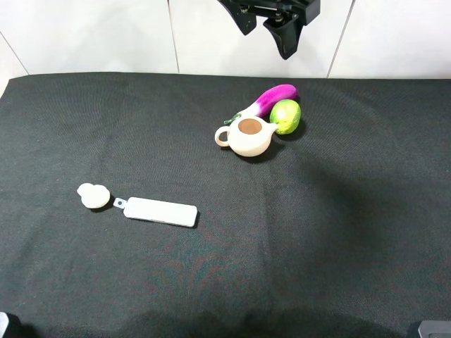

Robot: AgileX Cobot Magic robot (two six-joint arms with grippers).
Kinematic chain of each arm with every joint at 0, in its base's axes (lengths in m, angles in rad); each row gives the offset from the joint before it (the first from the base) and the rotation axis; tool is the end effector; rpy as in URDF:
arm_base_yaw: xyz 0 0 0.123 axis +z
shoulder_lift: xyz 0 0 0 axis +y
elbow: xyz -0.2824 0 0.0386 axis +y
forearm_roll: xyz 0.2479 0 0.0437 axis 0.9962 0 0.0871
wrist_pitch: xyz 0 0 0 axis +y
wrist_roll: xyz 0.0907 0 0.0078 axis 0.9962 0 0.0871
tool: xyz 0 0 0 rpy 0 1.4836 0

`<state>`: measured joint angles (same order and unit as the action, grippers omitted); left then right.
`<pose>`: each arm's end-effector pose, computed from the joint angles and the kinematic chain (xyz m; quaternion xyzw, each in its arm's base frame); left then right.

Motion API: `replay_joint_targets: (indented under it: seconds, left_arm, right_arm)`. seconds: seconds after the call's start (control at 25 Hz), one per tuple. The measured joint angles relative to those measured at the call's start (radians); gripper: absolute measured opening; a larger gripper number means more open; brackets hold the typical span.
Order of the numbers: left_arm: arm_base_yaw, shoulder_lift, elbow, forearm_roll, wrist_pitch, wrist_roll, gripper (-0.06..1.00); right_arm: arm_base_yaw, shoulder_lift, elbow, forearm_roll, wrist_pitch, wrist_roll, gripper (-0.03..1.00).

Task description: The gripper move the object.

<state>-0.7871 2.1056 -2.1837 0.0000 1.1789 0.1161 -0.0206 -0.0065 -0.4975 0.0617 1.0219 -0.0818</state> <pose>0.3310 -0.3321 0.3319 0.4196 0.8651 -0.0905 0.2597 -0.0040 0.0049 0.2797 -0.0264 0.8411 0.0032 0.5403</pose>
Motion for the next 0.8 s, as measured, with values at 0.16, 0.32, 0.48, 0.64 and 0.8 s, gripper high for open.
replay_joint_targets:
  seconds: [0.16,0.32,0.48,0.64,0.8]
  left_arm:
    - [0.017,-0.014,0.000,0.007,0.001,0.000,0.76]
    - [0.057,-0.022,0.000,0.015,0.002,0.000,0.76]
    - [0.102,-0.042,0.015,0.018,0.002,-0.001,0.76]
    - [0.141,-0.071,0.071,0.020,0.002,-0.001,0.76]
    - [0.178,-0.114,0.145,0.024,0.002,-0.001,0.76]
  right_arm:
    - [0.000,0.000,0.000,0.000,0.000,0.000,0.69]
    - [0.000,0.000,0.000,0.000,0.000,0.000,0.69]
    - [0.000,0.000,0.000,0.000,0.000,0.000,0.69]
    - [0.000,0.000,0.000,0.000,0.000,0.000,0.69]
    - [0.000,0.000,0.000,0.000,0.000,0.000,0.69]
